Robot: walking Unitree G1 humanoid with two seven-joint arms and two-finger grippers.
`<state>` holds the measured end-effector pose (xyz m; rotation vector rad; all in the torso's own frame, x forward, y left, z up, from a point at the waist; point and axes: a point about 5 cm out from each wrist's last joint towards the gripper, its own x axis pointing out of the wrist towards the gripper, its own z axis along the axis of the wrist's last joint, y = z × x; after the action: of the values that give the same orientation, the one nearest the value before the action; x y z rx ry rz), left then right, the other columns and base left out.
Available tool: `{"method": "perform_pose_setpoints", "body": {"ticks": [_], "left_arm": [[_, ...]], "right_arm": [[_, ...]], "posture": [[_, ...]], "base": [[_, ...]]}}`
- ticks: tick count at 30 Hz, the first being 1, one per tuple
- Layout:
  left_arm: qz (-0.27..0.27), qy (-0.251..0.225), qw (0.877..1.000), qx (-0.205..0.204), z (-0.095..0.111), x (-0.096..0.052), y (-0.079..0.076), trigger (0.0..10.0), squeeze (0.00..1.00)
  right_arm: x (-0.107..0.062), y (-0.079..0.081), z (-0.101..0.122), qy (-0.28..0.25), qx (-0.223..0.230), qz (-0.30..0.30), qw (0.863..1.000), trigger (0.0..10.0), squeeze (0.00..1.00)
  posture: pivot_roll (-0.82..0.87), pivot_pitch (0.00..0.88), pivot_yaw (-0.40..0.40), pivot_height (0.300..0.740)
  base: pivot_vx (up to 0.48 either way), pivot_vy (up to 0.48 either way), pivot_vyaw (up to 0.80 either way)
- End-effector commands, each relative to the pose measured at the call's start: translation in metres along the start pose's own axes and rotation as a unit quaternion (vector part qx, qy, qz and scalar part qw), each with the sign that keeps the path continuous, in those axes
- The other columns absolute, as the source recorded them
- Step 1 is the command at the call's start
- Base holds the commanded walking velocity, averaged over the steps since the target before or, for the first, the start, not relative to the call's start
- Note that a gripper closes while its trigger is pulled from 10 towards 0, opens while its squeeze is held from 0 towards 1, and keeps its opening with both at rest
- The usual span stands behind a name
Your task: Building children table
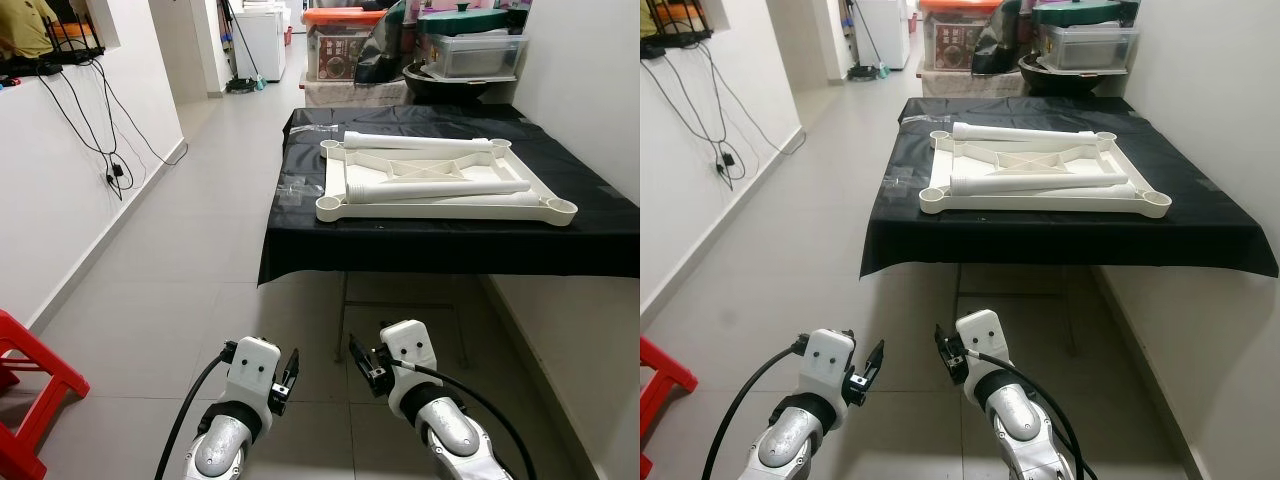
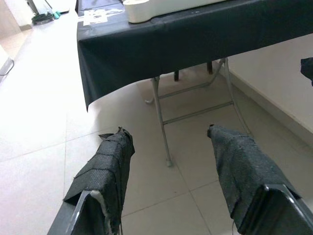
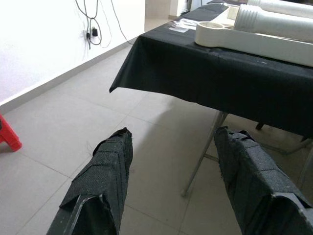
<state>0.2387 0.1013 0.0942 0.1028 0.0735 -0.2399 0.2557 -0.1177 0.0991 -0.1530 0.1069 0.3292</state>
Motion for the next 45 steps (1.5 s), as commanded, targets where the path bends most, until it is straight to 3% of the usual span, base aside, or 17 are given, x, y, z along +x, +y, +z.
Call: {"method": "perform_pose_setpoints", "body": {"ticks": [1,5,11,27,29,30,32,35,36,42,43,44,45], "left_arm": [[0.033,0.049,0.998,-0.013,-0.003,0.026,-0.011,10.0,0.00],[0.010,0.056,0.998,-0.001,-0.006,0.024,-0.017,10.0,0.00],[0.011,0.059,0.998,-0.002,-0.007,0.025,-0.017,10.0,0.00],[0.014,0.052,0.999,-0.003,-0.005,0.023,-0.017,10.0,0.00],[0.054,0.022,0.998,0.001,0.003,0.020,-0.007,10.0,0.00],[0.054,0.022,0.998,0.001,0.003,0.020,-0.007,10.0,0.00],[0.095,-0.039,0.995,-0.002,0.021,0.010,0.005,10.0,0.00],[0.097,-0.053,0.994,0.001,0.026,0.008,0.006,10.0,0.00],[0.099,-0.056,0.994,0.002,0.027,0.007,0.004,10.0,0.00],[0.097,-0.050,0.994,0.008,0.025,0.009,0.003,10.0,0.00],[0.092,-0.046,0.995,0.003,0.024,0.011,0.002,10.0,1.00],[0.092,-0.046,0.995,0.003,0.024,0.011,0.002,10.0,1.00],[0.085,-0.044,0.995,-0.006,0.023,0.012,0.001,10.0,1.00]], "right_arm": [[0.031,0.025,-0.005,0.042,0.014,0.016,0.999,10.0,0.00],[0.028,0.033,-0.007,0.049,-0.008,0.040,0.998,10.0,0.00],[0.028,0.033,-0.011,0.065,-0.021,0.035,0.997,10.0,0.00],[0.025,0.031,-0.006,0.040,-0.010,0.036,0.998,10.0,0.00],[0.024,0.015,0.004,0.001,-0.025,-0.036,0.999,10.0,0.00],[0.024,0.015,0.004,0.001,-0.025,-0.036,0.999,10.0,0.00],[0.017,-0.008,0.022,-0.066,-0.033,-0.129,0.989,10.0,0.00],[0.017,-0.011,0.020,-0.048,-0.011,-0.130,0.990,10.0,0.00],[0.017,-0.009,0.023,-0.061,0.016,-0.106,0.992,10.0,0.00],[0.016,-0.003,0.024,-0.074,0.021,-0.095,0.993,10.0,0.00],[0.016,0.001,0.023,-0.072,0.010,-0.092,0.993,10.0,0.00],[0.016,0.001,0.023,-0.072,0.010,-0.092,0.993,10.0,0.00],[0.016,0.002,0.023,-0.073,0.008,-0.091,0.993,10.0,0.23]], "posture": [[0.00,0.000,0.005,0.740],[0.00,0.000,0.002,0.740],[0.00,0.000,0.001,0.740],[0.00,0.000,-0.002,0.740],[0.00,0.000,0.000,0.740],[0.00,0.000,0.000,0.740],[0.00,0.000,0.000,0.740],[0.00,0.000,-0.002,0.740],[0.00,0.000,-0.002,0.740],[0.00,0.000,0.000,0.740],[0.00,0.000,0.001,0.740],[0.00,0.000,0.001,0.740],[0.00,0.000,0.001,0.740]], "base": [[0.000,0.000,0.00],[0.000,0.000,0.00],[0.000,0.000,0.00],[0.000,0.000,0.00],[0.000,0.000,0.00],[0.000,0.000,0.00],[0.000,0.000,0.00],[0.000,0.000,0.00],[0.000,0.000,0.00],[0.000,0.000,0.00],[0.000,0.000,0.00],[0.000,0.000,0.00],[0.000,0.000,0.00]]}}
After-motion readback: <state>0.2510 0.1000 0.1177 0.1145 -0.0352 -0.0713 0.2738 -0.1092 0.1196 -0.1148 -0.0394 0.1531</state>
